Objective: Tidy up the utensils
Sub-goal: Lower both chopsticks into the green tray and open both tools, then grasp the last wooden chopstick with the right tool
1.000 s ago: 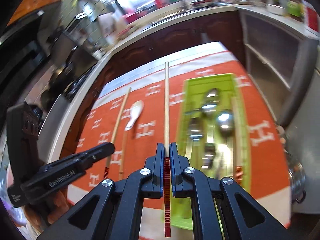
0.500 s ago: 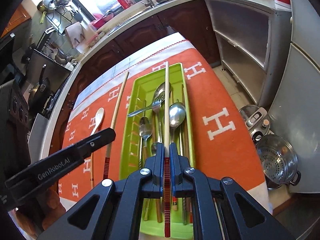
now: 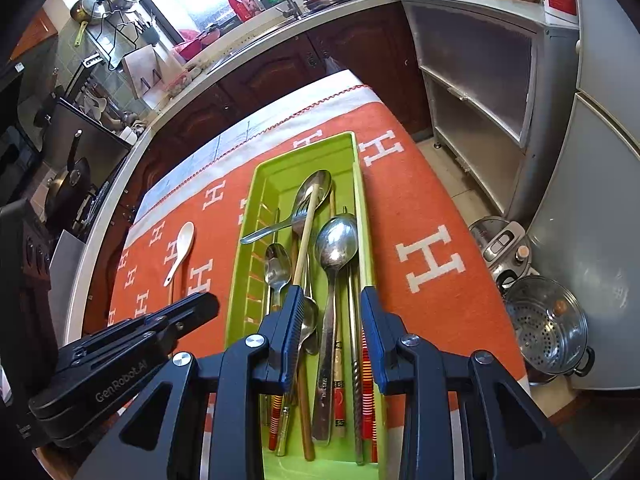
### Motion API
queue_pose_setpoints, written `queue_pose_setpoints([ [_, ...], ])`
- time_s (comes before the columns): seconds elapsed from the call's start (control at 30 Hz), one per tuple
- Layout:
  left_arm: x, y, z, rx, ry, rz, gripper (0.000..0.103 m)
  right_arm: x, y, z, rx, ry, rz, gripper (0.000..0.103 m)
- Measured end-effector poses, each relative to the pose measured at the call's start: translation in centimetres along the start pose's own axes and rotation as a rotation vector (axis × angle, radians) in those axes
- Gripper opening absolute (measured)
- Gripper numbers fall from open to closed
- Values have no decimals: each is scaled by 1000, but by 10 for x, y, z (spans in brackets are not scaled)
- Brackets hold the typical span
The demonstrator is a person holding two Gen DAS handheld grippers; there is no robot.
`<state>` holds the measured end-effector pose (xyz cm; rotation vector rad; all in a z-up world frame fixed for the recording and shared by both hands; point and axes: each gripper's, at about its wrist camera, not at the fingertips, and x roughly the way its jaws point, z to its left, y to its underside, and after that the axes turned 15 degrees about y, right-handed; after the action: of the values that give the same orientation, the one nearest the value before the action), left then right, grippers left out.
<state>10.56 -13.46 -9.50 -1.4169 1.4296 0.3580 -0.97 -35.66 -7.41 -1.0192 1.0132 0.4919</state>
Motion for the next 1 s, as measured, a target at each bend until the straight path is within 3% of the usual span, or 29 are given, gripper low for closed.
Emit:
queue_pose_setpoints([
  [0.5, -75, 29, 55, -52, -96, -83, 5, -45, 28, 51, -127, -36, -55, 29],
  [0.67, -98, 43, 80, -96, -129, -112, 24, -56, 34, 69, -167, -60, -49, 29],
  [0.9, -123, 58, 111, -127, -195, -144, 29, -62, 44, 108, -264, -94, -37, 29],
  [1.0, -130, 63, 118, -118, -220, -157, 40, -60, 47, 126, -297, -112, -27, 29],
])
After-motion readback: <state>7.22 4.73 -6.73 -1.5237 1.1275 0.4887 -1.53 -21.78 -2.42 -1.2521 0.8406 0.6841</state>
